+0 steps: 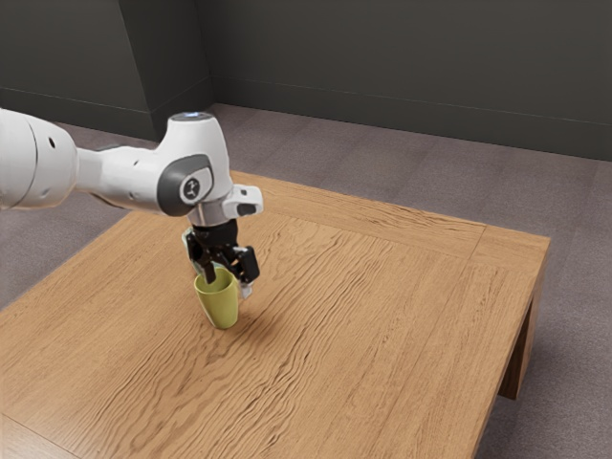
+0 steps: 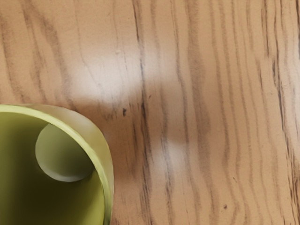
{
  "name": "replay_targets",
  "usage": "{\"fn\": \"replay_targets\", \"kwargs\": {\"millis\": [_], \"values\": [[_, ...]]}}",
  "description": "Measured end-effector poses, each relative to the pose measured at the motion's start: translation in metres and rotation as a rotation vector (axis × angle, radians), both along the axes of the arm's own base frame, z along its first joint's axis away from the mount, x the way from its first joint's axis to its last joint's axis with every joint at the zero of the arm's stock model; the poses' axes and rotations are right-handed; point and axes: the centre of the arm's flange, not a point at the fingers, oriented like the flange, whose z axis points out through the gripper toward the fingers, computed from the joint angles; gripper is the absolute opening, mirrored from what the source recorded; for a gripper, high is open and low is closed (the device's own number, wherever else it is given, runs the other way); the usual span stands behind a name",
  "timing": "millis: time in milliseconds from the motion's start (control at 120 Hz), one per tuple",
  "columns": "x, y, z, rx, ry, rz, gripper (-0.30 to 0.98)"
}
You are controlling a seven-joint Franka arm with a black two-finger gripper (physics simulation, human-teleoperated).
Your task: Place the right cup onto the left cup
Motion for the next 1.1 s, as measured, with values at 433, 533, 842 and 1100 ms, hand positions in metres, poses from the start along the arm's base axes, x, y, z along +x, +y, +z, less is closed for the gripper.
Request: {"fn": "replay_targets", "kwargs": {"millis": [433, 533, 842, 1100], "values": [[0.011, 0.001, -0.042, 0.010, -0.005, 0.006, 0.57], [0.013, 0.001, -0.039, 0.018, -0.016, 0.000, 0.30], [0.014, 0.022, -0.038, 0.045, -0.022, 0.014, -0.04], [0.013, 0.023, -0.022, 0.049, -0.039, 0.013, -0.08]]}}
